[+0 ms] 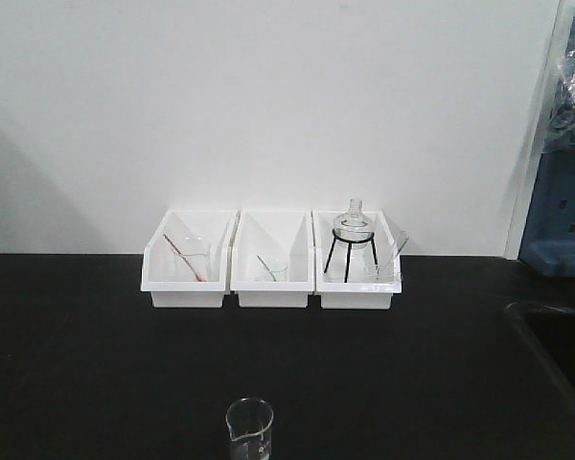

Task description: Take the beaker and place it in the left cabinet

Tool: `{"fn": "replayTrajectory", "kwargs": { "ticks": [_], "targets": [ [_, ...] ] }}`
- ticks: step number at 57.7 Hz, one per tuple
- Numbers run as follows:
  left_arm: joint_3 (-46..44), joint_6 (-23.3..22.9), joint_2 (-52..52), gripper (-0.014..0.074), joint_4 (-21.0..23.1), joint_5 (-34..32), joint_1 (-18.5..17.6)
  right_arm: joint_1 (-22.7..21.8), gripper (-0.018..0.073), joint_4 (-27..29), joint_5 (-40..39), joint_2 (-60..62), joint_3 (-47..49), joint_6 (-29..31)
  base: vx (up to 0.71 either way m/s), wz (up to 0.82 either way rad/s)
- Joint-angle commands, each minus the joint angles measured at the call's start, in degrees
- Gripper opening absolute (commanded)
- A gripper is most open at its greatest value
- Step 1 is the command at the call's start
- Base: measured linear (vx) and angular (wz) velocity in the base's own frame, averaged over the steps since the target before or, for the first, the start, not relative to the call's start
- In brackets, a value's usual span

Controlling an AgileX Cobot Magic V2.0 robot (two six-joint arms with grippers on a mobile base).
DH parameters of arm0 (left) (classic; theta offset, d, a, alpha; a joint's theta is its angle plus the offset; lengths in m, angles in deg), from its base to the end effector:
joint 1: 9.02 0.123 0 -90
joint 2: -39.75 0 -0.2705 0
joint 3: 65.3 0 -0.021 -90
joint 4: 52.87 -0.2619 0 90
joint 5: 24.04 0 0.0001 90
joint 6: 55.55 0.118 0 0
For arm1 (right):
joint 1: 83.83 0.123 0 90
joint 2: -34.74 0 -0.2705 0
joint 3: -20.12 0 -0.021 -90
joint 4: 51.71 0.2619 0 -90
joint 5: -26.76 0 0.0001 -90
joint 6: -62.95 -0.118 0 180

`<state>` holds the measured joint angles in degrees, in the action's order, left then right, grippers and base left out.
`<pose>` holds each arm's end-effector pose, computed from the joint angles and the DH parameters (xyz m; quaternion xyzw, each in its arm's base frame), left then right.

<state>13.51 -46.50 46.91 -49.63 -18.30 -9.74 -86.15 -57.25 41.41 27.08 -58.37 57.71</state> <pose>0.1093 -0.0020 0.1925 0.0429 0.7162 0.0290 0.6959 0.1075 -0.0072 0.1755 0.0226 0.7698 -0.0230 0.6375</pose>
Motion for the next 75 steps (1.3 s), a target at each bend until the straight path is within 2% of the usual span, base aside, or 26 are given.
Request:
{"fn": "replayTrajectory", "kwargs": {
  "ticks": [1,57,67,75],
  "targets": [
    [-1.0,-0.1,-0.7,-0.0006,0.3,-4.7,-0.1,0.2,-0.0008,-0.1,-4.7,0.9,-0.3,0.4,0.0,0.0],
    [-1.0,-0.1,-0.7,-0.0006,0.3,-4.7,-0.1,0.2,-0.0008,-0.8,-5.2,0.9,-0.3,0.6,0.0,0.0],
    [-1.0,-0.1,-0.7,-0.0006,0.3,-4.7,-0.1,0.2,-0.0008,-0.8,-9.4,0.8,-0.3,0.6,0.0,0.0],
    [-1.0,-0.1,-0.7,-0.0006,0.3,-4.7,-0.1,0.2,-0.0008,-0.8,-17.8,0.8,-0.3,0.6,0.0,0.0]
  ]
}}
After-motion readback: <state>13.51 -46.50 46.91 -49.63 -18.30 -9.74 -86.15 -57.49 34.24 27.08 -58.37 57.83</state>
